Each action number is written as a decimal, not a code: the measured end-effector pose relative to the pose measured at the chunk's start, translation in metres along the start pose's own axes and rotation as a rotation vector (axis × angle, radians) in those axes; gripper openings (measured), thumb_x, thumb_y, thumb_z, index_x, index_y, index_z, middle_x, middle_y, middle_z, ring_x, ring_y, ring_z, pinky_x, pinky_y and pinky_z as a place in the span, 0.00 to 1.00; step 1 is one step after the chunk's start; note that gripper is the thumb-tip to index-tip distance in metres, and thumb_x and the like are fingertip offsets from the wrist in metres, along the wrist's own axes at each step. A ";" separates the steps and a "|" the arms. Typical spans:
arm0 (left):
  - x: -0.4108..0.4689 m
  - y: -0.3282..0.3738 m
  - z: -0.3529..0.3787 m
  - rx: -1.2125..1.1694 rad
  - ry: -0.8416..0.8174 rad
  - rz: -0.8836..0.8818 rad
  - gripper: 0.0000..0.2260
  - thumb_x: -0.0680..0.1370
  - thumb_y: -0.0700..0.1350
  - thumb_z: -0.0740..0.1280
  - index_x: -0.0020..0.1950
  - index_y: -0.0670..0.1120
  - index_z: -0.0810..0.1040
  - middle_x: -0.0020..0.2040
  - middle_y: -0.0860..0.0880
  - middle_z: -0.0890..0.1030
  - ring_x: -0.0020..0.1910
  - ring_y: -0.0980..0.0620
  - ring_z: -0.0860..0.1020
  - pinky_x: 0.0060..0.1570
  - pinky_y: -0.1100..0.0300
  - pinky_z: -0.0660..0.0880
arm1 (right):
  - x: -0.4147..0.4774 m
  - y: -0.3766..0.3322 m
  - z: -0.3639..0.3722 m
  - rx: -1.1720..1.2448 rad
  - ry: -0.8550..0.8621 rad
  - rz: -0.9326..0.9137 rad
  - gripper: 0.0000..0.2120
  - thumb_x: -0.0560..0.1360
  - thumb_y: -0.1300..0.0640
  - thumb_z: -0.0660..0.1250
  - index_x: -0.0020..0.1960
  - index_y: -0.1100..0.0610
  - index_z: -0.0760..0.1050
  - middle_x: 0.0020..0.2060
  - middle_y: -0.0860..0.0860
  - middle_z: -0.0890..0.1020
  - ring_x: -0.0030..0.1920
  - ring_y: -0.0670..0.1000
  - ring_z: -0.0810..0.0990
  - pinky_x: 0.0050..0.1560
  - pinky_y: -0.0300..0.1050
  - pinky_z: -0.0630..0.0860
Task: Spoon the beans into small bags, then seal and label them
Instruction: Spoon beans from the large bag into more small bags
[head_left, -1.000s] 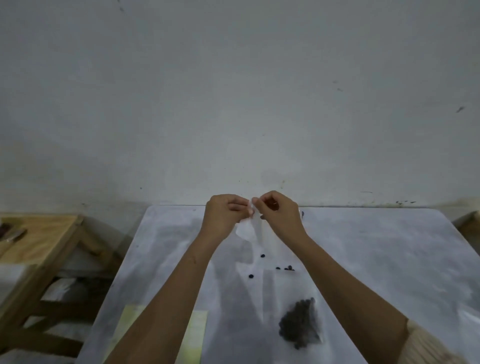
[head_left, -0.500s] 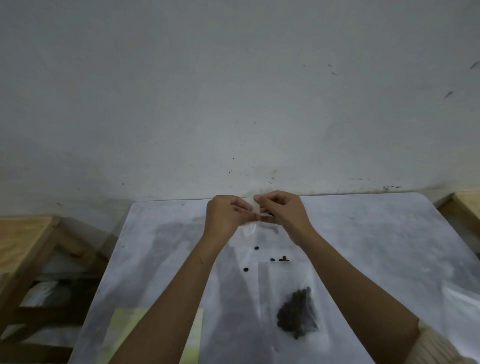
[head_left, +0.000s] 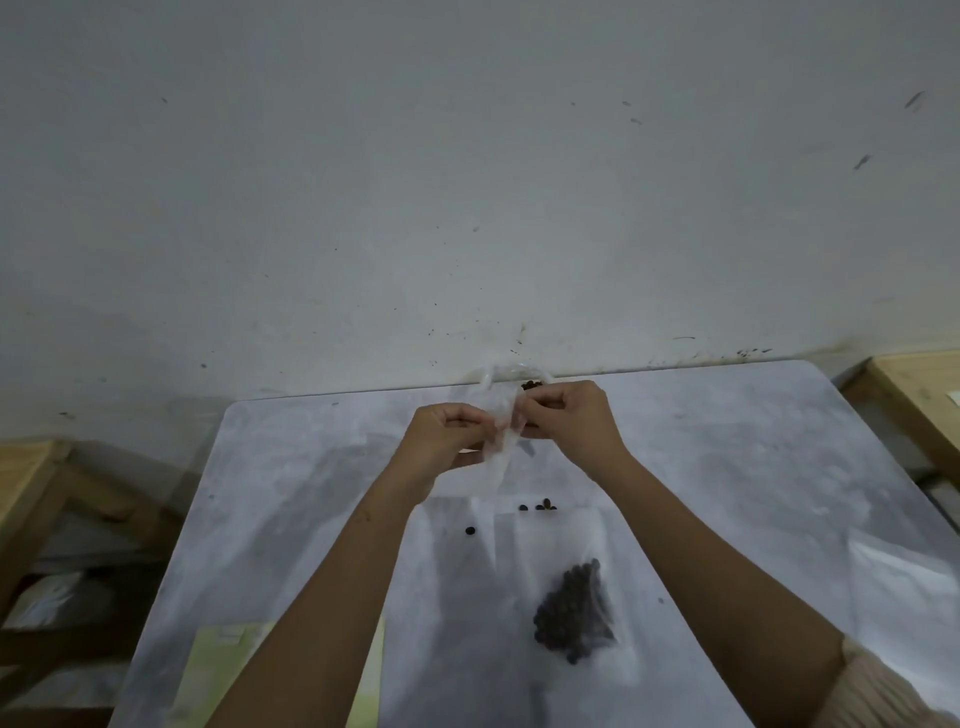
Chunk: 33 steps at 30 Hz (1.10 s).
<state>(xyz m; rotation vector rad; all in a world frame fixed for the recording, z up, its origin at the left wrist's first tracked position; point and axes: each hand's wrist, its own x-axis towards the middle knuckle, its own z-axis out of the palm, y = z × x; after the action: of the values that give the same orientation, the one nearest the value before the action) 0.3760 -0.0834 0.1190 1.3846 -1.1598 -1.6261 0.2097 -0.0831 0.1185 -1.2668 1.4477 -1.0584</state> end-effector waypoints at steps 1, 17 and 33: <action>0.001 0.000 0.000 0.028 -0.023 0.010 0.02 0.73 0.35 0.71 0.44 0.39 0.82 0.37 0.46 0.84 0.38 0.51 0.82 0.39 0.63 0.78 | 0.000 0.002 -0.001 -0.044 0.000 -0.015 0.07 0.71 0.66 0.67 0.37 0.65 0.82 0.33 0.60 0.83 0.38 0.58 0.83 0.46 0.51 0.82; 0.016 -0.035 0.039 0.509 0.243 0.374 0.09 0.75 0.32 0.64 0.38 0.44 0.77 0.35 0.46 0.80 0.35 0.50 0.78 0.37 0.66 0.73 | 0.006 0.023 0.001 -0.229 0.110 0.117 0.05 0.69 0.70 0.68 0.40 0.66 0.82 0.26 0.51 0.79 0.24 0.42 0.78 0.33 0.35 0.80; 0.030 -0.047 0.025 0.355 0.283 0.302 0.06 0.74 0.33 0.67 0.39 0.41 0.80 0.35 0.49 0.82 0.35 0.54 0.80 0.40 0.67 0.77 | 0.024 0.026 -0.004 -0.264 -0.185 0.187 0.06 0.71 0.67 0.66 0.40 0.70 0.79 0.32 0.58 0.82 0.30 0.47 0.82 0.39 0.41 0.82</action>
<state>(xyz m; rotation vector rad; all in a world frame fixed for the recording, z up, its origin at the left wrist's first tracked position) 0.3478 -0.0894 0.0655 1.5100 -1.4484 -1.0107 0.1987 -0.1044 0.0919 -1.3437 1.5632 -0.6237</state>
